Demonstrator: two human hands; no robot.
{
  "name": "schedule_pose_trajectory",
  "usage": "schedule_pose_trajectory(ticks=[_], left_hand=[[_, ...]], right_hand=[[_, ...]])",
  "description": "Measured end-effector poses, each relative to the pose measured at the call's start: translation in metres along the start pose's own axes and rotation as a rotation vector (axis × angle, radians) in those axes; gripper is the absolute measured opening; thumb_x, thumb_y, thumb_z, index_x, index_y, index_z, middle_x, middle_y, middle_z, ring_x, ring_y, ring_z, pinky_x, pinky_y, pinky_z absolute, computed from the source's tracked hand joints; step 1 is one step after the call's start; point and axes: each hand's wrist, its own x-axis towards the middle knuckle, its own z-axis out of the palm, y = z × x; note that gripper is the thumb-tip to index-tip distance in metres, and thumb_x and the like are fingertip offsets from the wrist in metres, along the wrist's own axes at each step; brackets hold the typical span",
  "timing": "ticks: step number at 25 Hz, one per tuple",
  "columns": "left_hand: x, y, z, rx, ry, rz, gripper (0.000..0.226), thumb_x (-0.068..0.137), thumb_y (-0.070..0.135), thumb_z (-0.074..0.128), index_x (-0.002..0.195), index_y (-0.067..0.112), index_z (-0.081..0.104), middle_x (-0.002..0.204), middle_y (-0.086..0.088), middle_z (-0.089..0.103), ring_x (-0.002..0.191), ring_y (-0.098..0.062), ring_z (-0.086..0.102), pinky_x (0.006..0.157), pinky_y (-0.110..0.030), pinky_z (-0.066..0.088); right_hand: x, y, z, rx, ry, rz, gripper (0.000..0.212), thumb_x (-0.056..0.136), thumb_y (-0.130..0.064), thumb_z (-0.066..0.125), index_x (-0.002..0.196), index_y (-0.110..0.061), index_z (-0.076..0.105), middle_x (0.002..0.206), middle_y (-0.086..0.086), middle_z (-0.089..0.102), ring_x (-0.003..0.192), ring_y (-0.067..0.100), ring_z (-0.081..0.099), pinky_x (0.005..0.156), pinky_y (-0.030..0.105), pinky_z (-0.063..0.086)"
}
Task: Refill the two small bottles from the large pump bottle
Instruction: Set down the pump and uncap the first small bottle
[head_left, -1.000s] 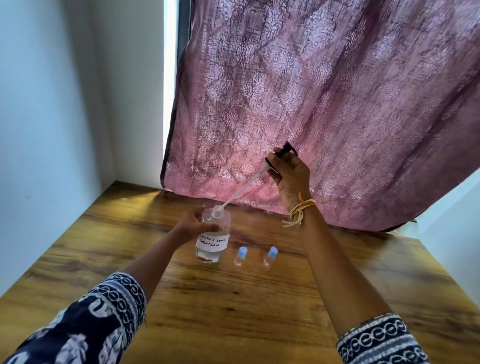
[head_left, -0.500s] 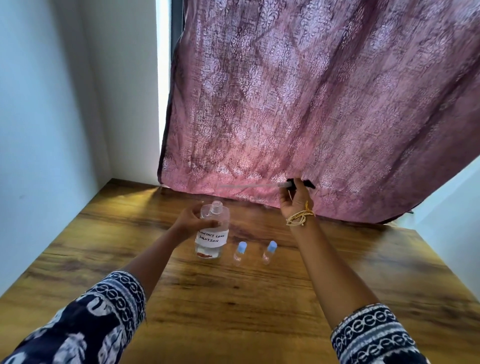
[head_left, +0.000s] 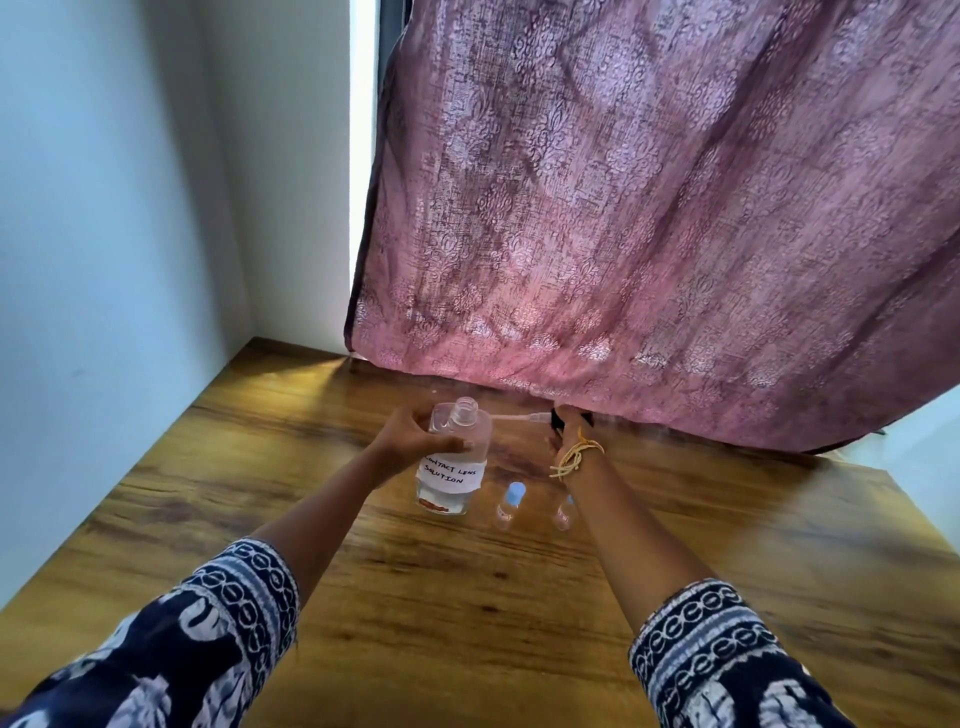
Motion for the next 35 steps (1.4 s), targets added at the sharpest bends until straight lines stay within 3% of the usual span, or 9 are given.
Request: schedule_pose_trajectory(ticks=[5,10,12,16,20,25,32,34,35], left_hand=[[0.001,0.002,0.000,-0.001,-0.025,-0.001,0.039,0.069,0.004,0.082,0.106,0.004,0.070,0.092,-0.006,0.076,0.082,-0.017,0.073,0.066,-0.023,0.056],[0.001,0.002,-0.003,-0.009,-0.047,0.005,0.040,0.069,0.003,0.081,0.107,0.010,0.069,0.096,-0.008,0.075,0.087,-0.021,0.073,0.070,-0.028,0.058],[0.000,0.003,-0.002,-0.008,-0.053,0.001,0.039,0.069,0.004,0.082,0.104,0.016,0.069,0.095,-0.005,0.076,0.088,-0.020,0.073,0.072,-0.027,0.058],[0.001,0.002,-0.002,-0.002,-0.052,-0.010,0.044,0.069,0.004,0.082,0.110,0.011,0.066,0.098,-0.005,0.075,0.091,-0.020,0.073,0.073,-0.027,0.058],[-0.001,0.001,-0.002,0.005,-0.052,-0.014,0.049,0.069,0.005,0.082,0.114,0.011,0.064,0.102,-0.005,0.074,0.092,-0.019,0.072,0.072,-0.025,0.057],[-0.006,-0.006,0.005,-0.014,-0.039,-0.018,0.054,0.071,0.011,0.082,0.121,0.012,0.060,0.107,-0.006,0.073,0.098,-0.019,0.071,0.078,-0.027,0.057],[-0.034,-0.047,0.002,0.115,0.109,-0.217,0.088,0.055,0.037,0.092,0.129,0.020,0.049,0.119,-0.010,0.065,0.103,-0.023,0.064,0.084,-0.039,0.057],[-0.047,-0.060,0.007,0.222,0.191,-0.291,0.079,0.067,0.016,0.086,0.133,0.012,0.044,0.106,-0.011,0.063,0.096,-0.023,0.060,0.079,-0.036,0.053],[-0.054,-0.067,0.010,0.261,0.243,-0.319,0.071,0.070,0.010,0.082,0.131,0.010,0.045,0.102,-0.010,0.062,0.097,-0.023,0.058,0.083,-0.037,0.052]], right_hand=[[0.067,0.031,0.014,-0.522,-0.132,0.064,0.020,0.086,-0.023,0.068,0.088,-0.007,0.058,0.080,0.009,0.057,0.065,0.023,0.052,0.055,0.033,0.047],[0.013,0.032,0.025,-0.679,-0.220,0.229,0.011,0.097,-0.007,0.052,0.090,0.002,0.051,0.094,0.017,0.052,0.073,0.029,0.049,0.034,0.027,0.050],[0.009,0.034,0.026,-0.786,-0.222,0.209,0.019,0.098,-0.010,0.051,0.081,-0.001,0.048,0.088,0.015,0.049,0.070,0.024,0.046,0.057,0.028,0.054],[0.018,0.040,0.018,-0.946,-0.207,0.168,0.037,0.093,-0.030,0.062,0.111,0.001,0.052,0.081,0.013,0.052,0.069,0.025,0.051,0.099,0.038,0.050],[0.091,0.058,0.020,-1.183,-0.251,-0.054,0.049,0.076,-0.055,0.072,0.102,-0.014,0.062,0.095,0.014,0.067,0.073,0.022,0.064,0.073,0.036,0.060],[-0.001,0.030,0.005,-1.443,-0.109,-0.513,0.042,0.058,-0.059,0.068,0.076,-0.021,0.068,0.073,-0.001,0.069,0.061,0.018,0.062,0.044,0.022,0.037],[-0.091,0.024,-0.030,-1.426,-0.432,-0.571,0.035,0.090,-0.025,0.057,0.057,-0.029,0.049,0.060,-0.002,0.056,0.058,0.015,0.049,0.055,0.027,0.036],[-0.092,0.035,-0.039,-1.445,-0.471,-0.569,0.007,0.084,-0.027,0.064,0.085,-0.021,0.067,0.083,0.002,0.066,0.076,0.020,0.061,0.066,0.030,0.045],[-0.089,0.042,-0.043,-1.471,-0.475,-0.569,0.024,0.082,-0.027,0.066,0.103,-0.015,0.067,0.100,0.004,0.066,0.090,0.024,0.063,0.075,0.032,0.048]])
